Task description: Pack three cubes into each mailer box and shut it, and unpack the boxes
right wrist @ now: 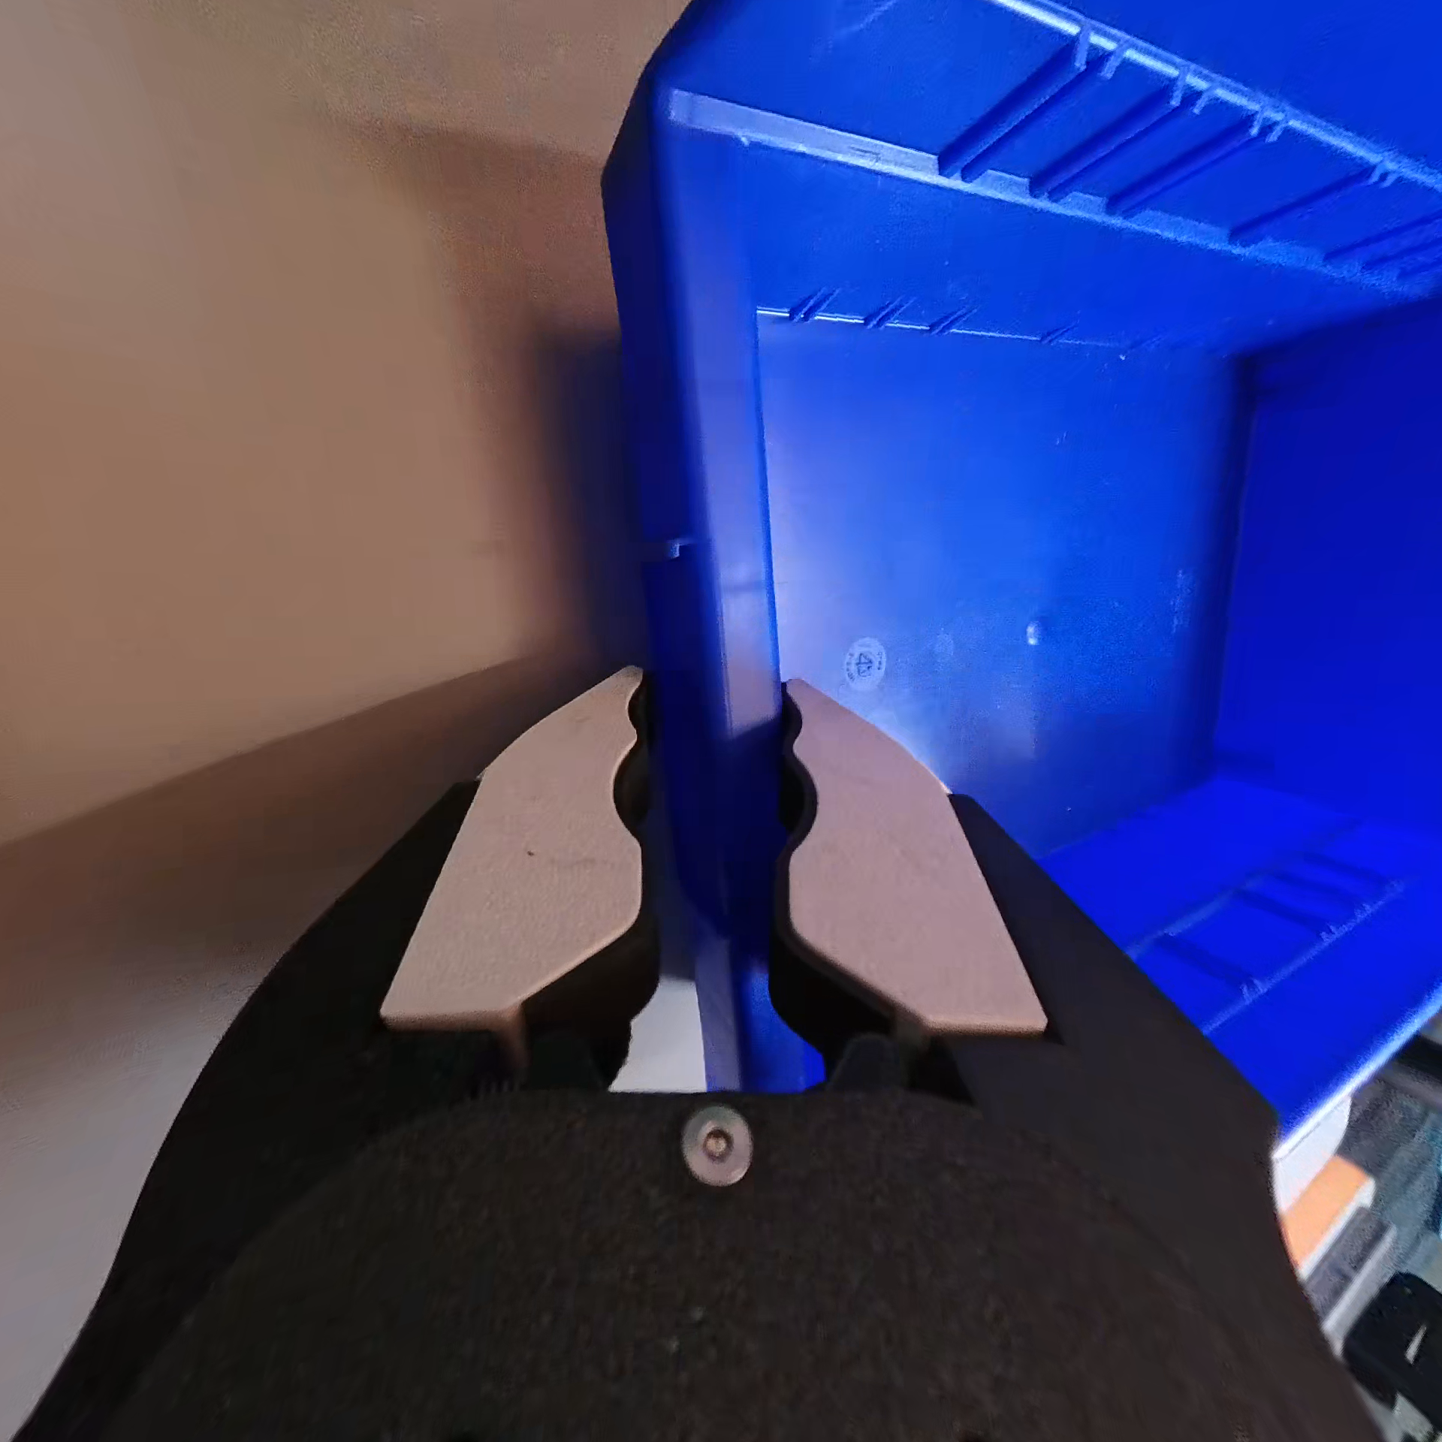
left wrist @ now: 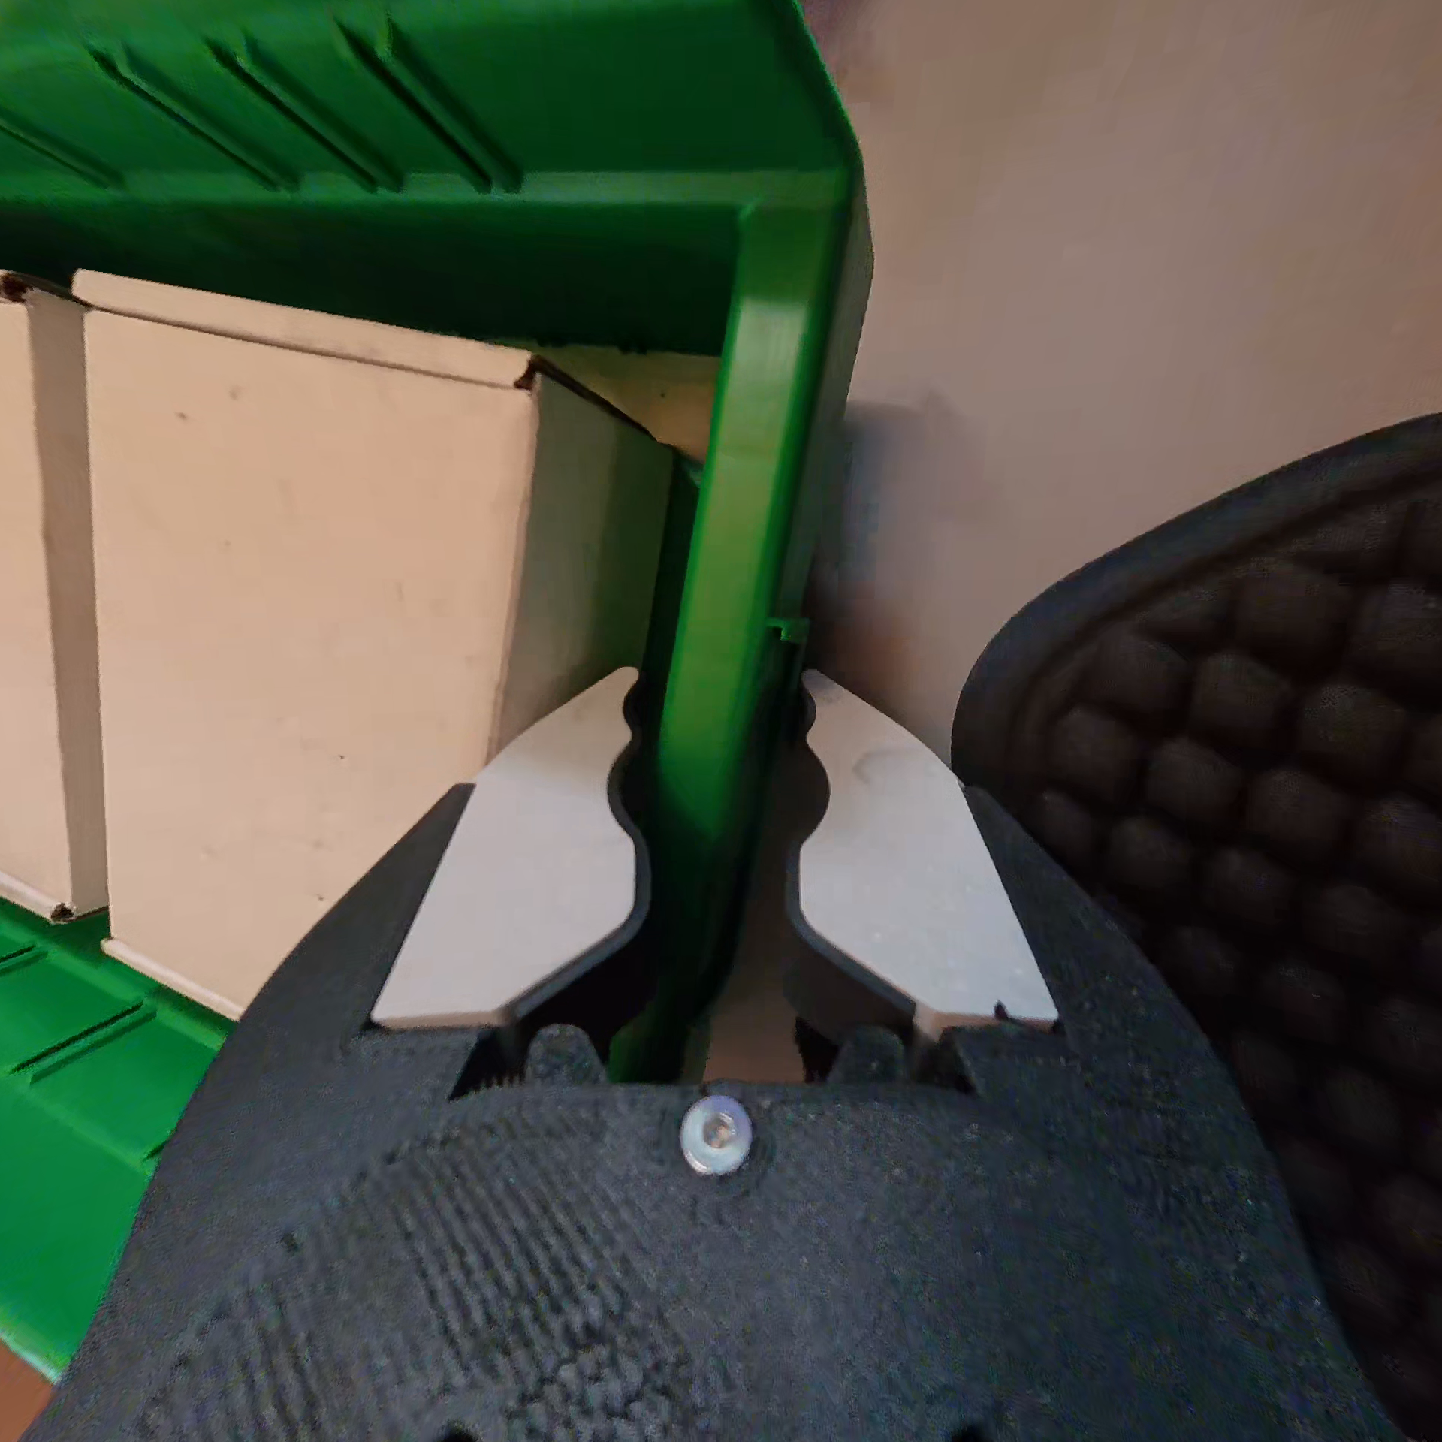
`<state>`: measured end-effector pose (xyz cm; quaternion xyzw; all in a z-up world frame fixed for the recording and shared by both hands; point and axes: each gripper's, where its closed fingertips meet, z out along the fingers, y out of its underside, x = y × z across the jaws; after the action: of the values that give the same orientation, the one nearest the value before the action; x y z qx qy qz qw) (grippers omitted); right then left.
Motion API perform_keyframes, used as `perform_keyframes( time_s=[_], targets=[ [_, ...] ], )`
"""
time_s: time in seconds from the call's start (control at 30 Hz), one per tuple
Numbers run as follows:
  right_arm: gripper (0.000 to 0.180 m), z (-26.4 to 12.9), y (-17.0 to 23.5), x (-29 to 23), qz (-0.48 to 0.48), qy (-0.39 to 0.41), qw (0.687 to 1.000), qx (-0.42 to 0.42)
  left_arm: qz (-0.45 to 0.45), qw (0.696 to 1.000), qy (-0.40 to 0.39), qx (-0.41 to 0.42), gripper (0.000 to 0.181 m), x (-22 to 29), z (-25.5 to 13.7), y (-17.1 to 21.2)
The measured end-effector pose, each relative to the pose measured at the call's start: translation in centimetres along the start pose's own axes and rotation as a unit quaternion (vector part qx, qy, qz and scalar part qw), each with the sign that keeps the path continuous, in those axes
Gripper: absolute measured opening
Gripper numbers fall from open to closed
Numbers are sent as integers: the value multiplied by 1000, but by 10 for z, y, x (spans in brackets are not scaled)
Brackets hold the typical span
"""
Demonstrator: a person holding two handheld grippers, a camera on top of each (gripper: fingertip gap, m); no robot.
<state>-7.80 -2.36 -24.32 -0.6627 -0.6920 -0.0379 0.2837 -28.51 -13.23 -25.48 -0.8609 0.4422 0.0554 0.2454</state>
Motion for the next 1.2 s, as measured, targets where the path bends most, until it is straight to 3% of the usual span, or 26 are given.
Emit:
perform_keyframes(
  time_s=[0.4, 0.7, 0.9, 1.0, 1.1, 1.2],
  targets=[
    [29, -46, 166, 33, 5, 24, 999, -32, 15, 1000, -22, 14, 31, -13, 12, -21],
    [30, -48, 226, 73, -30, 20, 998, -54, 14, 1000, -22, 13, 31, -37, 30, -41],
    [32, -42, 239, 93, -3, 25, 998, -59, 14, 1000, -21, 13, 31, -60, 44, -53],
    [46, -49, 230, 94, 24, 36, 998, -36, 17, 999, -27, 16, 31, -72, 50, -59],
    [52, -76, 188, 86, 111, 34, 988, 98, 9, 999, -25, 37, 37, -77, 47, -65],
    [51, -105, 155, 79, 206, 48, 946, 246, -34, 993, -7, 109, 43, -81, 21, -84]
  ],
)
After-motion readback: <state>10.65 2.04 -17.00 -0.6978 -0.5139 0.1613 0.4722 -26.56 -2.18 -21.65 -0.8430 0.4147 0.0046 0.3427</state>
